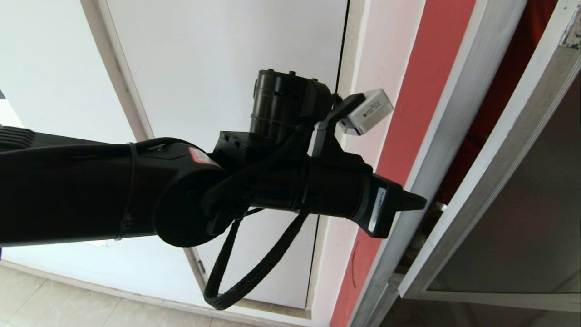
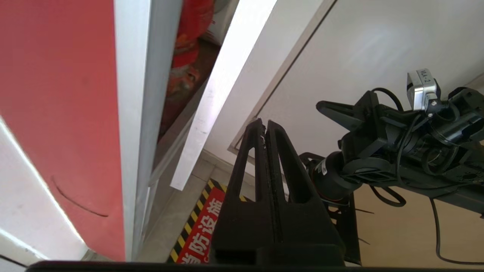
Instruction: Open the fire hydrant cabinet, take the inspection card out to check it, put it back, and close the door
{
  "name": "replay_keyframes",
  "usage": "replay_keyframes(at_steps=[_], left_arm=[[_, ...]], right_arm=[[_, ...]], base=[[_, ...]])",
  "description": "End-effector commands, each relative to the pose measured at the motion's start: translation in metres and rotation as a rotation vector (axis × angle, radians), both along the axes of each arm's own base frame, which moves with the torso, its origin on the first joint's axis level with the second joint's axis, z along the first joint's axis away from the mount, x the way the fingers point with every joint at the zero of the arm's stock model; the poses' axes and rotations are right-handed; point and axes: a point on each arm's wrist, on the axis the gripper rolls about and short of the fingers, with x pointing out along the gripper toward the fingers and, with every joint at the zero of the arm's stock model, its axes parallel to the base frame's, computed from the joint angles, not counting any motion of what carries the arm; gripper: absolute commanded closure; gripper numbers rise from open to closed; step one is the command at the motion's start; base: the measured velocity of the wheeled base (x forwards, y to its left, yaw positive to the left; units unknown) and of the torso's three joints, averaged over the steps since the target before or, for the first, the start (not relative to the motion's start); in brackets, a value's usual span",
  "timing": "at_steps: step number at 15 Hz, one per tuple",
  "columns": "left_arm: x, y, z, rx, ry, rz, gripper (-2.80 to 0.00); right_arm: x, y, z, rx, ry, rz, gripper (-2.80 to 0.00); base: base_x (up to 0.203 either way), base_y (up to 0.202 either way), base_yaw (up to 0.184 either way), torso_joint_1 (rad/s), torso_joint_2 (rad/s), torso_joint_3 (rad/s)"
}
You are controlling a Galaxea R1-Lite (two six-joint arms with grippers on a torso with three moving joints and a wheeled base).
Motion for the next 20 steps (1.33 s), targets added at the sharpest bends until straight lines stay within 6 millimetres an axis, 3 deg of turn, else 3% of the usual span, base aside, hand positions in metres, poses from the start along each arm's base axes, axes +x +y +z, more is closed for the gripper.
replay_keyframes(at_steps=[1, 10, 20], left_arm=[[0.006, -0.011, -0.009, 0.01, 0.01, -0.009, 0.0], [0.034, -0.055, -0.026, -0.007, -0.008, -0.01, 0.0], [0.051, -0.073, -0.034, -0.027, -0.032, 0.002, 0.0]], right_arm=[[0.0, 0.0, 0.0, 0.0, 0.0, 0.0, 0.0], [0.0, 0.0, 0.0, 0.0, -0.001, 0.0, 0.0], [0.0, 0.0, 0.0, 0.002, -0.001, 0.001, 0.0]], base=[[0.0, 0.0, 0.0, 0.0, 0.0, 0.0], [0.0, 0.0, 0.0, 0.0, 0.0, 0.0], [0.0, 0.0, 0.0, 0.0, 0.0, 0.0]])
